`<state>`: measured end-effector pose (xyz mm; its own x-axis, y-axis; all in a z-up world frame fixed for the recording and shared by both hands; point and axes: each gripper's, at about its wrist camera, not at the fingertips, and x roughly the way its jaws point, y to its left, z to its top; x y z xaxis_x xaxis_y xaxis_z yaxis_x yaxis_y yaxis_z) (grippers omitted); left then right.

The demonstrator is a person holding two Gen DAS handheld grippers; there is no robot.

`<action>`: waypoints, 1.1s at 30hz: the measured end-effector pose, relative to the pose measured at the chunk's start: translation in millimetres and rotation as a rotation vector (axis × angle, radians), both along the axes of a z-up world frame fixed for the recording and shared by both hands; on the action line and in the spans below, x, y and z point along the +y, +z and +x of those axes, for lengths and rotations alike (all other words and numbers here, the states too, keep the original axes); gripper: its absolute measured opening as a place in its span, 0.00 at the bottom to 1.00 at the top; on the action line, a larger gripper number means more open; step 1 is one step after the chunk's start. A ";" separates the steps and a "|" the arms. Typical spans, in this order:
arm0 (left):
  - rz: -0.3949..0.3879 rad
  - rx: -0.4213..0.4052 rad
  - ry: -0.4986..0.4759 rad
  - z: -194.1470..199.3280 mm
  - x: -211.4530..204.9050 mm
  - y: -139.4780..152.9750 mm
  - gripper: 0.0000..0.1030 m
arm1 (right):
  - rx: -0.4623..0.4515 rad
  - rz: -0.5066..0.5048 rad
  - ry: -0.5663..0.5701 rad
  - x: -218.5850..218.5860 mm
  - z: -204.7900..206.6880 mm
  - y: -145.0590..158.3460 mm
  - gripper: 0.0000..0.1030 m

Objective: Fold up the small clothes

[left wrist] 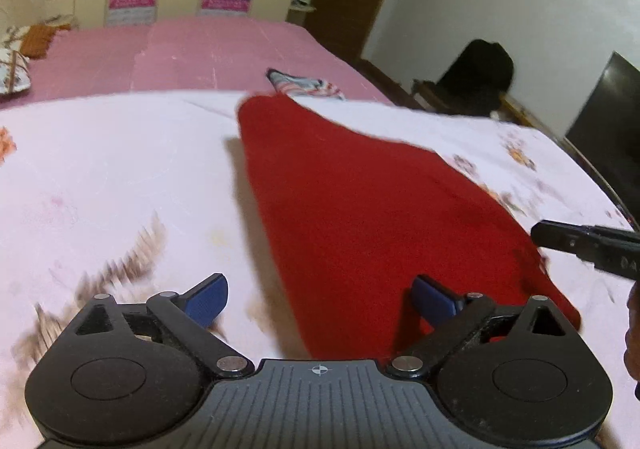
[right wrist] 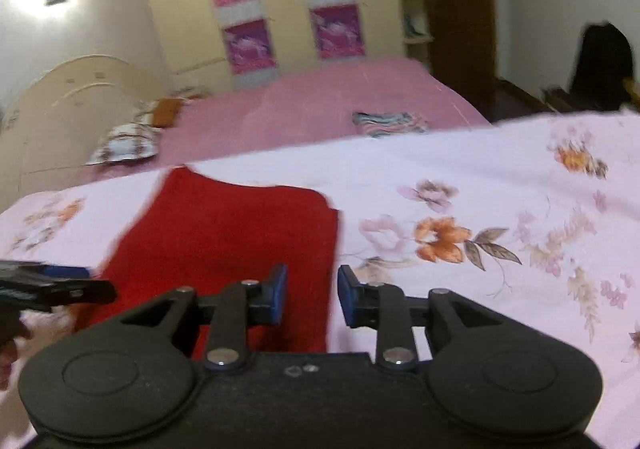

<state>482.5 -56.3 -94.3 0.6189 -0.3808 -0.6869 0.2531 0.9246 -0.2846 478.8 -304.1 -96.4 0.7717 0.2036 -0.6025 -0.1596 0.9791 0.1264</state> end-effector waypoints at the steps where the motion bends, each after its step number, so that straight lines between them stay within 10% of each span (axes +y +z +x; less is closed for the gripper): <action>1: 0.011 -0.001 -0.012 -7.0 -6.1 -1.8 0.95 | -0.005 -0.026 0.036 10.5 -8.2 0.1 0.20; 10: 0.025 0.000 -0.026 -53.6 -12.9 -23.9 0.96 | -0.002 -0.424 0.198 71.9 -40.7 -51.7 0.15; 20: 0.012 -0.127 0.016 -65.0 23.0 10.6 0.96 | -0.079 -0.295 0.100 32.5 -61.7 -19.3 0.22; 30: 0.094 -0.050 0.155 40.6 -4.9 7.1 0.96 | -0.073 -0.155 -0.001 46.1 53.0 -9.2 0.17; 33: 0.051 0.014 0.164 49.7 -5.1 -12.0 0.99 | 0.066 -0.177 -0.033 38.4 85.6 -35.6 0.13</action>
